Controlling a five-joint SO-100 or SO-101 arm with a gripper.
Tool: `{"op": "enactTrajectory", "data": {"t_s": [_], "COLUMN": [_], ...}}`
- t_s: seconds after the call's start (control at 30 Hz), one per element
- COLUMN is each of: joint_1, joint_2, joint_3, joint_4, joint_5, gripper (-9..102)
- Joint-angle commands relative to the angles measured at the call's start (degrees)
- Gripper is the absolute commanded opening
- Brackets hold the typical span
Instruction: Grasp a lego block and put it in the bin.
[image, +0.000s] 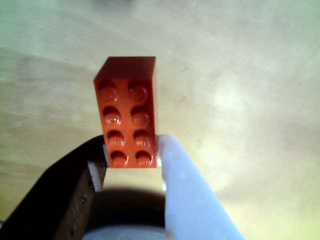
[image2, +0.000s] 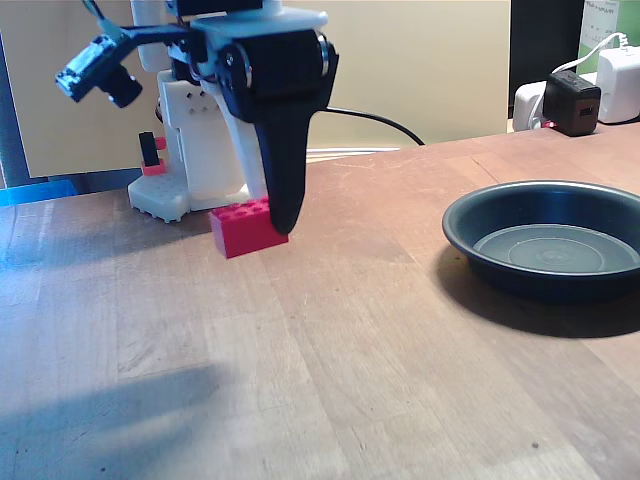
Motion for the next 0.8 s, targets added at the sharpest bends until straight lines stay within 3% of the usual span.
{"op": "enactTrajectory", "data": {"t_s": [0.0,0.5,0.77], "joint_1": [-5.27,-30.06,-39.29], "joint_2": [5.62,8.70,8.53], "joint_3": [3.69,6.59,6.42], "joint_4": [-0.18,-0.97,-3.43], "joint_5": [5.71,31.29,39.29], "gripper": [0,0,0]}}
